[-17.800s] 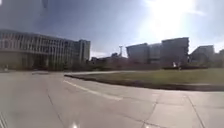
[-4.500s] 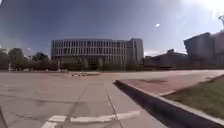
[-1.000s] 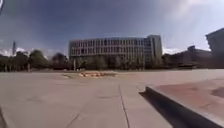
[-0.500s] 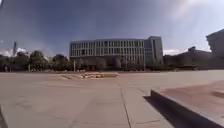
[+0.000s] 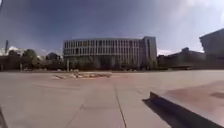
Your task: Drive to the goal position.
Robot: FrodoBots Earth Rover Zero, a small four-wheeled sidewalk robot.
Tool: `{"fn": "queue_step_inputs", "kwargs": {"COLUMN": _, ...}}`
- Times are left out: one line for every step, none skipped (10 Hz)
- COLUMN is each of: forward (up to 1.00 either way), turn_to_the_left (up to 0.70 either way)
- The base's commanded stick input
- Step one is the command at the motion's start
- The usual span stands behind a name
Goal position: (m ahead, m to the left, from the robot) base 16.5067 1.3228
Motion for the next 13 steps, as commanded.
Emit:
{"fn": "queue_step_inputs", "kwargs": {"forward": 0.7, "turn_to_the_left": 0.0}}
{"fn": "queue_step_inputs", "kwargs": {"forward": 0.7, "turn_to_the_left": 0.0}}
{"fn": "queue_step_inputs", "kwargs": {"forward": 0.7, "turn_to_the_left": 0.0}}
{"fn": "queue_step_inputs", "kwargs": {"forward": 0.7, "turn_to_the_left": 0.0}}
{"fn": "queue_step_inputs", "kwargs": {"forward": 0.7, "turn_to_the_left": 0.0}}
{"fn": "queue_step_inputs", "kwargs": {"forward": 0.7, "turn_to_the_left": 0.0}}
{"fn": "queue_step_inputs", "kwargs": {"forward": 0.7, "turn_to_the_left": 0.0}}
{"fn": "queue_step_inputs", "kwargs": {"forward": 0.7, "turn_to_the_left": 0.0}}
{"fn": "queue_step_inputs", "kwargs": {"forward": 0.7, "turn_to_the_left": 0.0}}
{"fn": "queue_step_inputs", "kwargs": {"forward": 0.7, "turn_to_the_left": 0.0}}
{"fn": "queue_step_inputs", "kwargs": {"forward": 0.7, "turn_to_the_left": 0.0}}
{"fn": "queue_step_inputs", "kwargs": {"forward": 0.7, "turn_to_the_left": 0.0}}
{"fn": "queue_step_inputs", "kwargs": {"forward": 0.7, "turn_to_the_left": 0.0}}
